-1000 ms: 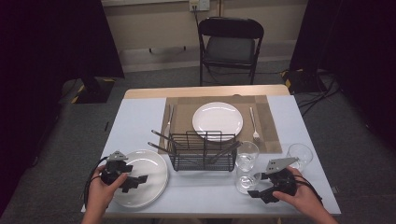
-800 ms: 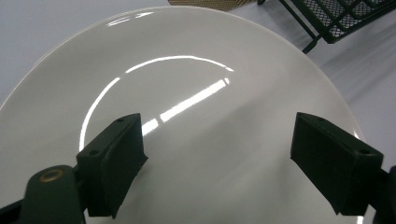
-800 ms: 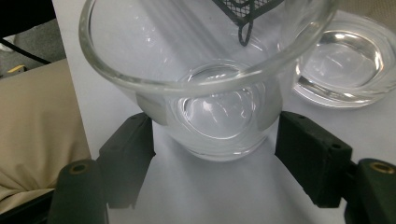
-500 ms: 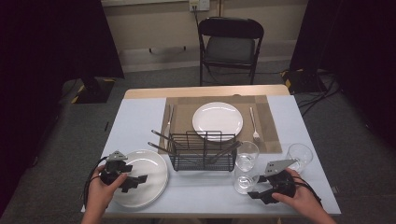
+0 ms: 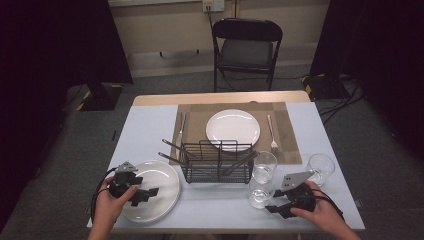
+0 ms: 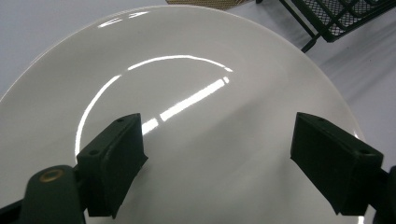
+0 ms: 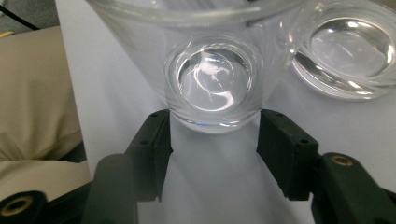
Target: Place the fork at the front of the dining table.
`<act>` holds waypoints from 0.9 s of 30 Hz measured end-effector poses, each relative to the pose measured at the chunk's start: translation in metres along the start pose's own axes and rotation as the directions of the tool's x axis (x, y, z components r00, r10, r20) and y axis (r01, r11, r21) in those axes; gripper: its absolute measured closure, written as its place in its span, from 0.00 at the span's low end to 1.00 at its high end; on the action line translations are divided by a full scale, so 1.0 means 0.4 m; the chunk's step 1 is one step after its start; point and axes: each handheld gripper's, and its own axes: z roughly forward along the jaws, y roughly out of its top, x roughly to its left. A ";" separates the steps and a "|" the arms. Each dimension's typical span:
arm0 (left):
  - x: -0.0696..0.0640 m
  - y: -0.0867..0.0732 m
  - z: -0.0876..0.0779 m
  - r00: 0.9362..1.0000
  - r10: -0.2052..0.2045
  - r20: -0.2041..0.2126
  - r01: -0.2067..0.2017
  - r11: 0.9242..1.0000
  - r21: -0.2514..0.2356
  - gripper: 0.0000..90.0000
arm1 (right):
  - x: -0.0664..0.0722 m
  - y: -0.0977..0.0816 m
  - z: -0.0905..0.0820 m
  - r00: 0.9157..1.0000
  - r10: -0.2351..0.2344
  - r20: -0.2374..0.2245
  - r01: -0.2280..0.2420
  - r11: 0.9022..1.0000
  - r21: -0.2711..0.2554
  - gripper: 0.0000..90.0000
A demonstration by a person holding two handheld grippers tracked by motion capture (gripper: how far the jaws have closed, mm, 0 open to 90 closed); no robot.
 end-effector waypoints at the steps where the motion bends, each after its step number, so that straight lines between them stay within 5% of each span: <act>1: 0.000 0.000 0.001 1.000 -0.004 0.005 0.004 1.000 -0.002 0.19 | 0.004 0.003 0.003 1.000 -0.007 0.001 0.007 1.000 -0.001 0.51; 27: 0.003 0.000 -0.003 1.000 -0.003 0.008 0.003 1.000 -0.007 0.19 | 0.032 0.047 0.046 0.998 -0.049 -0.027 0.048 0.999 -0.020 0.50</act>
